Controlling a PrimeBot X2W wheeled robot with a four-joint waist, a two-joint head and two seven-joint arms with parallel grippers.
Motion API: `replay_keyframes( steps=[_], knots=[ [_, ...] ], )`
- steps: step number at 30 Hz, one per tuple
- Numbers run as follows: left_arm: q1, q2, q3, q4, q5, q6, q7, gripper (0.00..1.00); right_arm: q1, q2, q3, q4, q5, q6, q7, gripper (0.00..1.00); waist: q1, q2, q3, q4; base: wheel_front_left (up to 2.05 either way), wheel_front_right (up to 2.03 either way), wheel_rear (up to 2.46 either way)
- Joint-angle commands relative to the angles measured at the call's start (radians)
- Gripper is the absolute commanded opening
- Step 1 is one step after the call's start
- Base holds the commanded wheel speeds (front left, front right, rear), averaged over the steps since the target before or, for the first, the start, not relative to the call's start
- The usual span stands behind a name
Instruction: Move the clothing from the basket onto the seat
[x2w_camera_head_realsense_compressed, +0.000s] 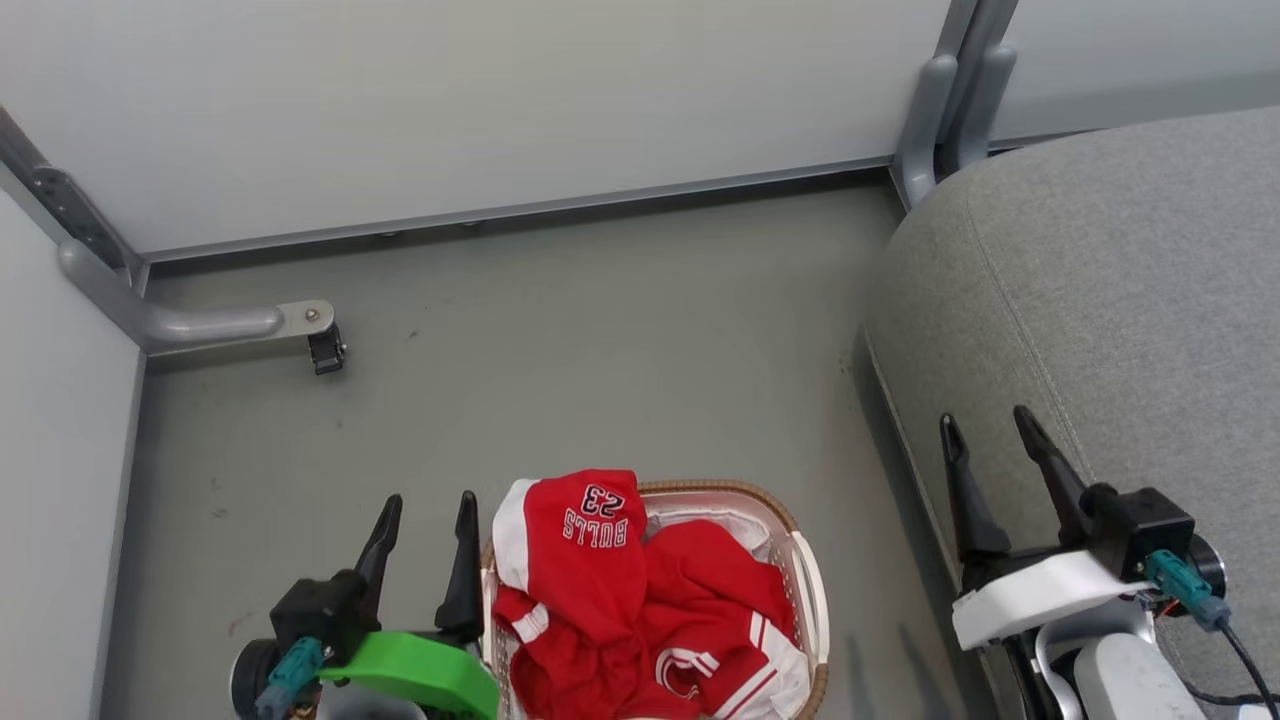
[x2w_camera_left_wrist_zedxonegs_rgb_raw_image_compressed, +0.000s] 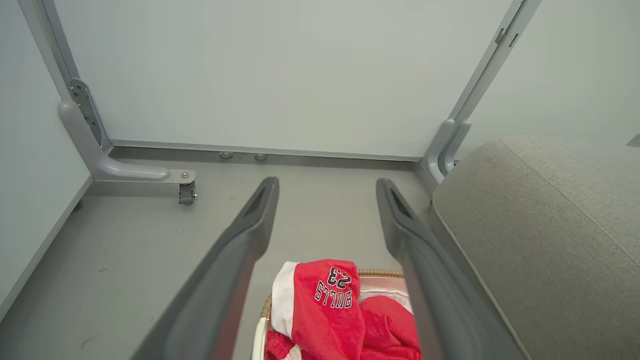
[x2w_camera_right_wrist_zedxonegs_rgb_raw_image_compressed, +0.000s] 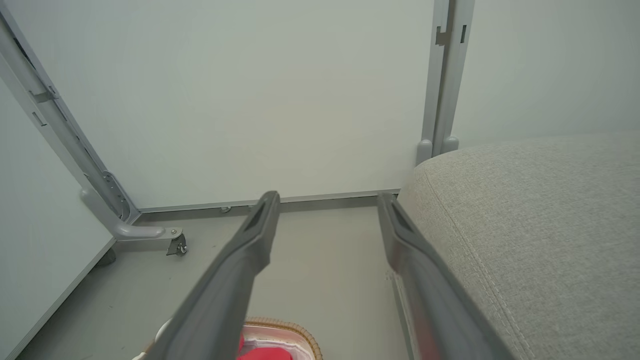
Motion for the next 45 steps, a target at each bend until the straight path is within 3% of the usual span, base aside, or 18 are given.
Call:
replay_keyframes(
  steps=[1, 15, 22, 33, 40, 45],
  knots=[
    [-0.036, 0.005, -0.012, 0.010, 0.009, -0.008, -0.001, 1.00, -0.022, -0.006, -0.010, -0.008, -0.012, 0.000, -0.005, 1.00, 0.0000, -0.0001, 0.062, -0.004, 0.00, 0.00, 0.00],
    [-0.339, 0.005, -0.249, 0.250, 0.082, -0.043, -0.001, 1.00, -0.189, -0.006, -0.084, -0.090, -0.076, 0.000, -0.004, 1.00, 0.0000, -0.0001, 0.361, -0.037, 0.00, 0.00, 0.00],
    [-0.510, 0.006, -0.407, 0.436, 0.135, -0.051, -0.001, 1.00, -0.279, -0.005, -0.088, -0.143, -0.071, 0.000, -0.004, 1.00, 0.0000, -0.0001, 0.501, -0.074, 0.00, 0.00, 0.00],
    [-0.739, 0.006, -0.692, 0.630, 0.108, -0.052, -0.001, 1.00, -0.379, -0.005, -0.057, -0.231, -0.034, 0.000, -0.003, 1.00, 0.0000, -0.0001, 0.698, -0.142, 0.00, 0.00, 0.00],
    [-0.848, 0.006, -0.747, 0.739, 0.105, -0.049, -0.001, 1.00, -0.394, -0.005, -0.046, -0.239, 0.005, 0.000, -0.004, 1.00, 0.0000, -0.0001, 0.772, -0.173, 0.00, 0.00, 0.00],
    [-0.915, 0.006, -0.767, 0.837, 0.125, -0.017, 0.004, 1.00, -0.400, -0.004, -0.032, -0.233, 0.034, 0.000, -0.003, 1.00, 0.0000, -0.0001, 0.798, -0.194, 0.00, 0.00, 0.00]
  ],
)
